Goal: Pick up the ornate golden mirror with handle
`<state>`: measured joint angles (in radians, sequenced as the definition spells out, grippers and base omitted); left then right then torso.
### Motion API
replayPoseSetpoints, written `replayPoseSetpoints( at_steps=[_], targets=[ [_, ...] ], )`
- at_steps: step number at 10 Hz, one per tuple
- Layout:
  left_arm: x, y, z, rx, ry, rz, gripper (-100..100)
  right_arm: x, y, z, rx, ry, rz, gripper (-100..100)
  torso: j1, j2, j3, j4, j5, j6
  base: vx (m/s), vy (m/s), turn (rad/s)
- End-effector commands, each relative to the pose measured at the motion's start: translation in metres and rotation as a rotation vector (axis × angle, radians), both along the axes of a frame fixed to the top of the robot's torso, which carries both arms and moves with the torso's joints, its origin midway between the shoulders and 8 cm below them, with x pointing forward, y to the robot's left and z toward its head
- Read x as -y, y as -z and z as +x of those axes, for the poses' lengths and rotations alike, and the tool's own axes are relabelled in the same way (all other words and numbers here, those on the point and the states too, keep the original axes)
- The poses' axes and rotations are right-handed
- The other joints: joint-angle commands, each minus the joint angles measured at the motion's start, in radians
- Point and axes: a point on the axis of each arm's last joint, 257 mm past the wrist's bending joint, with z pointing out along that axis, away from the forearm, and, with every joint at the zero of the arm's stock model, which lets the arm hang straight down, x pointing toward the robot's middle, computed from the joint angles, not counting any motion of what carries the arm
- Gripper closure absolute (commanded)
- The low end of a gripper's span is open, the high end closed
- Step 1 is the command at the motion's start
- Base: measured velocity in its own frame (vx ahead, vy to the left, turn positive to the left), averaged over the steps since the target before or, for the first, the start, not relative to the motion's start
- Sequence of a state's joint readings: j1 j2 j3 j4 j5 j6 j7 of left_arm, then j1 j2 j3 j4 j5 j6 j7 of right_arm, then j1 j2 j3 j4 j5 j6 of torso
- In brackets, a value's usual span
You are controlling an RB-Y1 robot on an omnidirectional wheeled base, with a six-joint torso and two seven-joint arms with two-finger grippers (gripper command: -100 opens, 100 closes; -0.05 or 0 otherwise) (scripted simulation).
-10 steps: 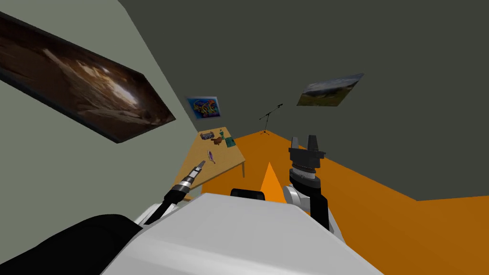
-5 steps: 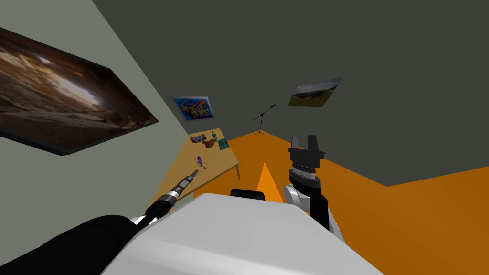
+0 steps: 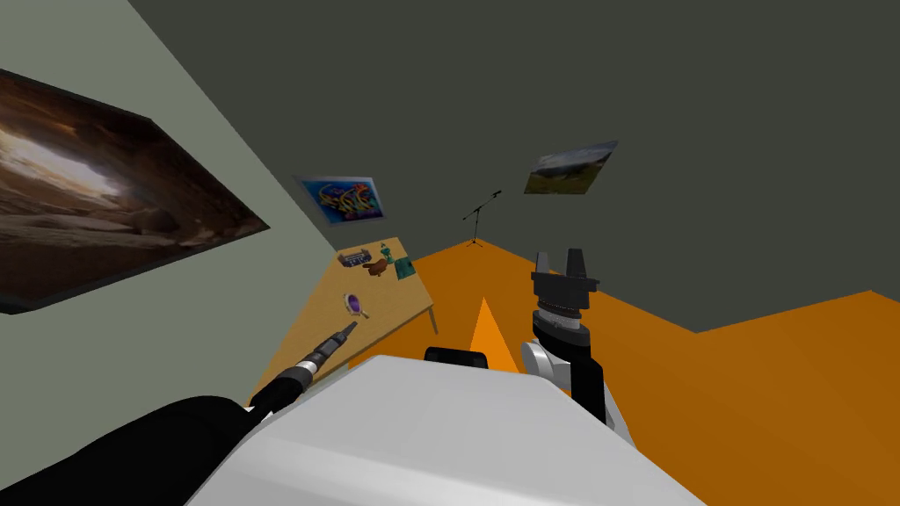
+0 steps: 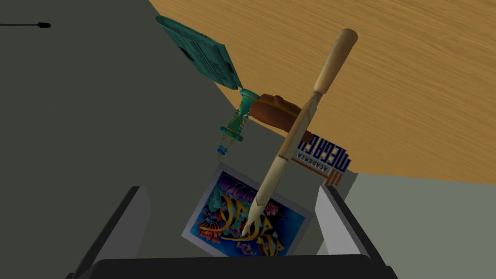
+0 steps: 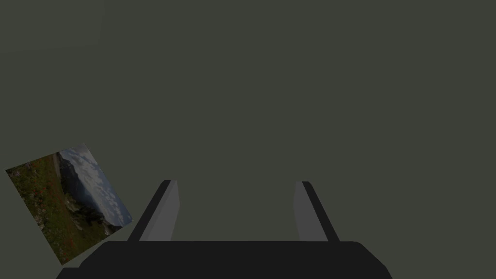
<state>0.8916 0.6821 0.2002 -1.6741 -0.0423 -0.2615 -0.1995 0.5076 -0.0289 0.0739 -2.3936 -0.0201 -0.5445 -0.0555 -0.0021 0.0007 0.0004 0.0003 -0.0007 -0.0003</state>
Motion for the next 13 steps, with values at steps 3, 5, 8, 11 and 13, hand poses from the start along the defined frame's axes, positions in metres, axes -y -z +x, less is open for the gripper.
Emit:
replayPoseSetpoints(
  at_steps=[3, 5, 8, 11, 13],
  targets=[
    [-0.046, 0.018, -0.045, -0.135, -0.047, 0.059, -100, 0.0, 0.0, 0.0, 0.0, 0.0, 0.0, 0, -0.003, -0.002, -0.001, -0.001, -0.001, 0.0, 0.099, -0.07, -0.121],
    [-0.078, 0.029, -0.079, -0.233, -0.085, 0.098, -100, 0.0, 0.0, 0.0, 0.0, 0.0, 0.0, 0, -0.002, -0.006, -0.003, -0.001, -0.001, 0.0, 0.146, -0.08, -0.152],
    [-0.106, 0.035, -0.111, -0.318, -0.121, 0.132, -100, 0.0, 0.0, 0.0, 0.0, 0.0, 0.0, 0, -0.002, -0.006, -0.004, -0.002, -0.001, 0.0, 0.127, -0.058, -0.096],
    [-0.131, 0.038, -0.14, -0.391, -0.156, 0.161, -100, 0.0, 0.0, 0.0, 0.0, 0.0, 0.0, 0, 0.001, 0.0, 0.0, 0.0, 0.0, 0.0, 0.06, -0.014, -0.056],
    [-0.152, 0.038, -0.165, -0.45, -0.188, 0.183, -100, 0.0, 0.0, 0.0, 0.0, 0.0, 0.0, 0, 0.0, -0.004, -0.003, -0.001, 0.0, 0.0, 0.14, -0.03, -0.089]
  ],
)
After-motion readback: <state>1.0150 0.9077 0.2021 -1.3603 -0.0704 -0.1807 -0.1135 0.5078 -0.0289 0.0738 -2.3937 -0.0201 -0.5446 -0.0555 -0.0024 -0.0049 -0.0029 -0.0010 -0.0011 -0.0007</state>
